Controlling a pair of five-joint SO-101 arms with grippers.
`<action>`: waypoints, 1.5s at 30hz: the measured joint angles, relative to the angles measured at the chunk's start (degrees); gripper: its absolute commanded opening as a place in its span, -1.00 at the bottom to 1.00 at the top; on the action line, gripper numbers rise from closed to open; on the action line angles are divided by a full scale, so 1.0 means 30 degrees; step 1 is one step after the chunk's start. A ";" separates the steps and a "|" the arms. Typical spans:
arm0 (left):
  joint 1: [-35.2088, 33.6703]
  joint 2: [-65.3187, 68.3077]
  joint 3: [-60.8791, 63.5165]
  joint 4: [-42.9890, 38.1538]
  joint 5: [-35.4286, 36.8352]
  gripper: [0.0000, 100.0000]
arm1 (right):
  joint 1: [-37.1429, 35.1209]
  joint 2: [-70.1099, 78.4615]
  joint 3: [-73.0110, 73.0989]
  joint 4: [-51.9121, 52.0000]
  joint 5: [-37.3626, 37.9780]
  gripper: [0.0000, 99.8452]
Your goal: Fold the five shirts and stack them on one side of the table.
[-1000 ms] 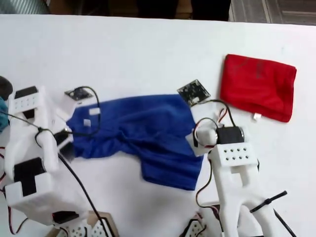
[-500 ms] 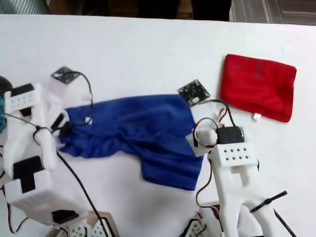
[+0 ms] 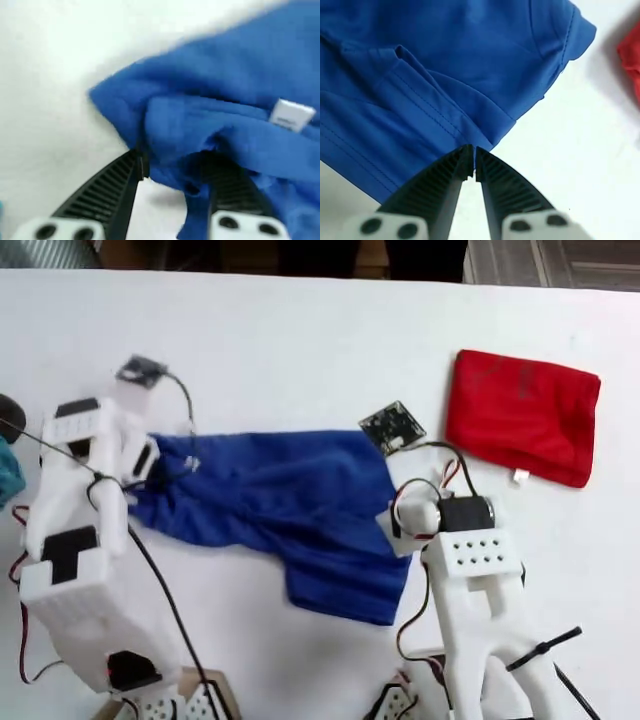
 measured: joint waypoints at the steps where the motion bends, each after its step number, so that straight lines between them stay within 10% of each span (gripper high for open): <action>1: 0.0029 0.0000 -0.0557 0.0000 0.0440 -0.60 | 0.0000 0.0000 0.0000 0.0000 0.0000 -0.96; 9: -0.0029 0.0000 -0.3751 0.3223 0.0996 -0.60 | 0.0000 0.0000 0.0000 0.0000 0.0000 -0.96; 20: -0.1788 0.0176 -0.3985 1.0579 -0.4278 -0.60 | 0.0000 0.0000 0.0000 0.0000 0.0000 -0.96; 30: -0.2344 0.0176 0.0264 0.5568 -1.2425 -0.60 | 0.0000 0.0000 0.0000 0.0000 0.0000 -0.96; 45: -0.1201 0.0234 0.1026 0.3634 -1.2894 -0.79 | 0.0000 0.0000 0.0000 0.0000 0.0000 -0.96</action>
